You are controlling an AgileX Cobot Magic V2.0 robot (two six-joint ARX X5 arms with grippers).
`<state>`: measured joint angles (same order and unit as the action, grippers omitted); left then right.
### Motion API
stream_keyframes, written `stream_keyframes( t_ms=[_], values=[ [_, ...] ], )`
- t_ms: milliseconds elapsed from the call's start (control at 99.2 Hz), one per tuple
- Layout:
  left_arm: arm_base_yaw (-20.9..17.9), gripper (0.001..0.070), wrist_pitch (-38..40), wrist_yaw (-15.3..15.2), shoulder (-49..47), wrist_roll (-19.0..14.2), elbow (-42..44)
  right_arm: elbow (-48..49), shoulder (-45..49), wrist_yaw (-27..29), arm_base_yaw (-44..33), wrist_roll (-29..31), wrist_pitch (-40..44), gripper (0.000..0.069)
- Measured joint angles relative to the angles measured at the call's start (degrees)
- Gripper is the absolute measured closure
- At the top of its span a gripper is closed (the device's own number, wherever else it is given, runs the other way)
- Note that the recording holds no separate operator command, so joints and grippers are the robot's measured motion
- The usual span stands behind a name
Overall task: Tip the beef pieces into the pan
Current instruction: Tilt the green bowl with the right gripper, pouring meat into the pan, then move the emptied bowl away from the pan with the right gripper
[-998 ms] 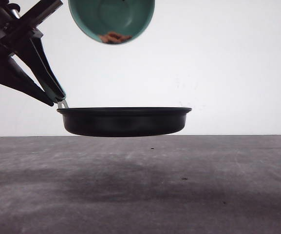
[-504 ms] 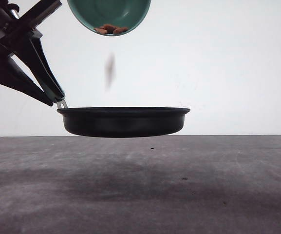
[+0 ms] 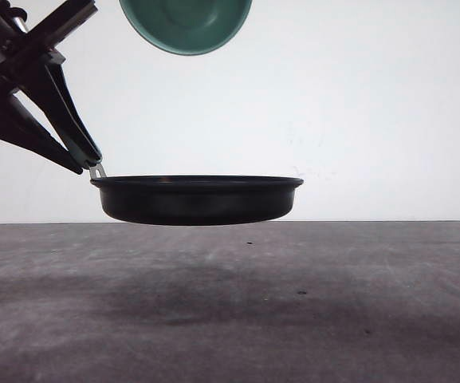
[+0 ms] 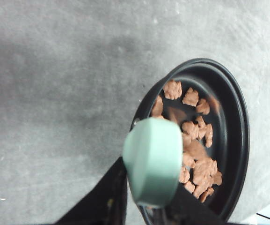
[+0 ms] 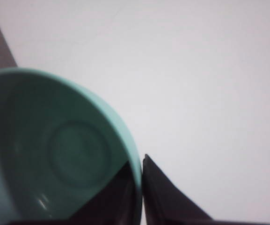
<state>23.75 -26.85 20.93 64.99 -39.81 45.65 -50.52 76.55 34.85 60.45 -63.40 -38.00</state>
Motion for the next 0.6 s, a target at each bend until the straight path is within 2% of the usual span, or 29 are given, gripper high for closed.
stream_keyframes(
  t_ms=[131,272,464,605],
  values=[
    [-0.26,0.0669,0.0,-0.02,0.0,0.24,0.0,0.0,0.0,1.66,-0.09,3.72,3.17,0.0679],
    [-0.68,0.0669,-0.02,0.0,0.0,1.11,0.0,0.0,0.0,5.81,-0.13,12.07,10.6,0.0678],
    [-0.74,0.0669,-0.02,0.0,0.0,1.51,0.0,0.0,-1.38,5.7,-0.02,23.89,22.77,0.0678],
    [-0.74,0.0669,-0.02,-0.02,0.0,2.19,0.0,-0.02,-5.2,5.14,-0.22,35.3,29.62,0.0678]
  ],
)
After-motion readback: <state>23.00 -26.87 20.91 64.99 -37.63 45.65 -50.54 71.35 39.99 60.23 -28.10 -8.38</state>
